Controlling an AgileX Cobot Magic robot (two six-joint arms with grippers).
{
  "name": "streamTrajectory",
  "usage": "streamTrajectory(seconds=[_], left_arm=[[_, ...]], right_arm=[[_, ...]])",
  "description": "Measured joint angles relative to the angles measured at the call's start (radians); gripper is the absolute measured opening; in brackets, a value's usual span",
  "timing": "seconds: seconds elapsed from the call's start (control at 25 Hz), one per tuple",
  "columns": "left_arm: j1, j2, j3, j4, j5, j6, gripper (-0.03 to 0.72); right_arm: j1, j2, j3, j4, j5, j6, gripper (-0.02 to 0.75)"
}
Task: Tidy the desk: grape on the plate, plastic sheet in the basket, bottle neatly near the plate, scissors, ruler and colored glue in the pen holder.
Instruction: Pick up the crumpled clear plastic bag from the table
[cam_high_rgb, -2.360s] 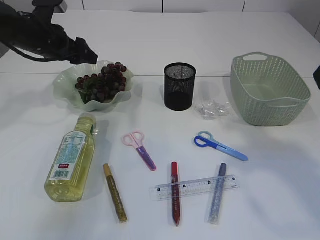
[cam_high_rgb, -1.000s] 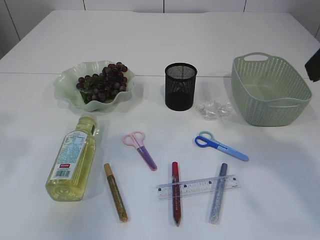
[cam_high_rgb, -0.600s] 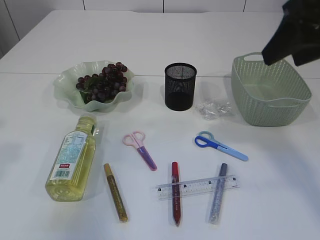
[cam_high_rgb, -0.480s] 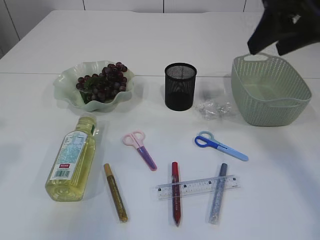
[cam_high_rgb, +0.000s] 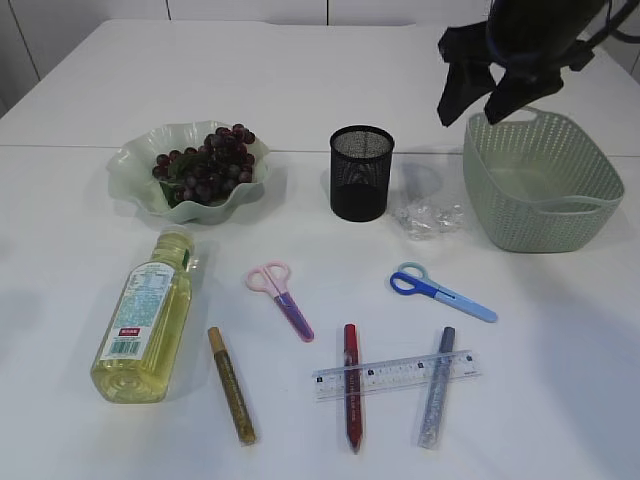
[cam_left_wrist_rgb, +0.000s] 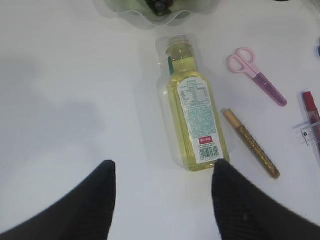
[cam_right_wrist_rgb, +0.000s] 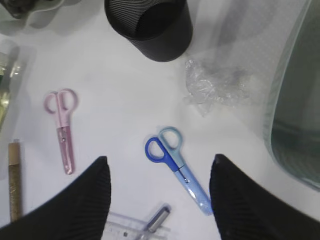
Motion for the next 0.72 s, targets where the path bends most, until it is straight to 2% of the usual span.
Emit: streamTrajectory(seconds=[0.4,0.72], left_arm=[[0.0,0.0,0.0,0.0,0.002,0.0,0.437],[0.0,0.0,0.0,0.0,0.017,0.0,0.435]], right_arm=[[0.023,0.177,-0.081,-0.039,-0.031,-0.085,0.488],[0.058,0.268,-0.103,-0.12,-0.102,-0.101,0.487]])
